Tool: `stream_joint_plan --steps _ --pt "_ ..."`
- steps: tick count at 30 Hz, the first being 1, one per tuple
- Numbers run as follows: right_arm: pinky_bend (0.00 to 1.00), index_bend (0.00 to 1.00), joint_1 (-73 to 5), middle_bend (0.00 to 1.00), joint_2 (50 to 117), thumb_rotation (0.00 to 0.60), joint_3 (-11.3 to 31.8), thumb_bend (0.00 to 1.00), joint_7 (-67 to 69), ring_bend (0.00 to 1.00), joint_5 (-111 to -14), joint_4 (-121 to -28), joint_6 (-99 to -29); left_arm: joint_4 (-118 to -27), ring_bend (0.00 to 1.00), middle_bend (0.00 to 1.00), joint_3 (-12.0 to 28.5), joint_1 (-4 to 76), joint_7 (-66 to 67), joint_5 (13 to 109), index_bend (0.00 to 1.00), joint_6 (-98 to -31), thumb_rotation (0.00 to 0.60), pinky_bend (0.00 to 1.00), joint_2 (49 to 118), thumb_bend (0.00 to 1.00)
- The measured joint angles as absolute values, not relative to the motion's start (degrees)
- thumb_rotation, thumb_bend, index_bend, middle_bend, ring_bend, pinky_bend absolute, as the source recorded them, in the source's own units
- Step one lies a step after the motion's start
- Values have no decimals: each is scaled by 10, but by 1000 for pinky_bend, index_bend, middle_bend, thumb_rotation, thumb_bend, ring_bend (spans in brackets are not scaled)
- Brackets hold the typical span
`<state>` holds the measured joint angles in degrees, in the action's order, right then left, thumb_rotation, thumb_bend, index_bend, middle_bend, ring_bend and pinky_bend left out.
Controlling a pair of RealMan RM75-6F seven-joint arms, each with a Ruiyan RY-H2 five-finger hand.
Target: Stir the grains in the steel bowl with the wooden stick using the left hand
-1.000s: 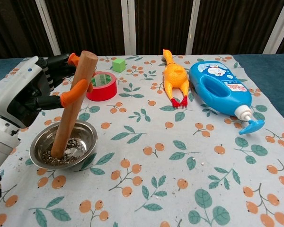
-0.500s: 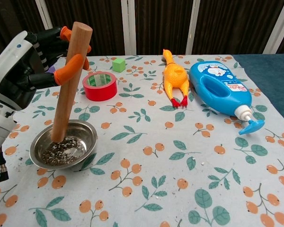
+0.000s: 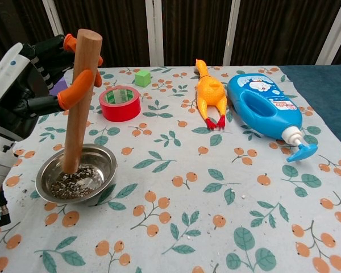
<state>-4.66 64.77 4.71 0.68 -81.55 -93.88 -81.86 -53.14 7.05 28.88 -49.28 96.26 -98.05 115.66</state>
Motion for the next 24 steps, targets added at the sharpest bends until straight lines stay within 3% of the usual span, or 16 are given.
stream_joint_plan --steps 12,24 --pt "0 0 -46 0 649 600 50 320 8 0 -810 -939 -819 -445 247 725 77 300 -552 949 620 -978 600 161 1200 907" --pt "0 0 -45 0 650 600 50 319 11 0 -814 -936 -824 -354 247 721 58 294 -578 956 615 -1003 600 162 1235 906"
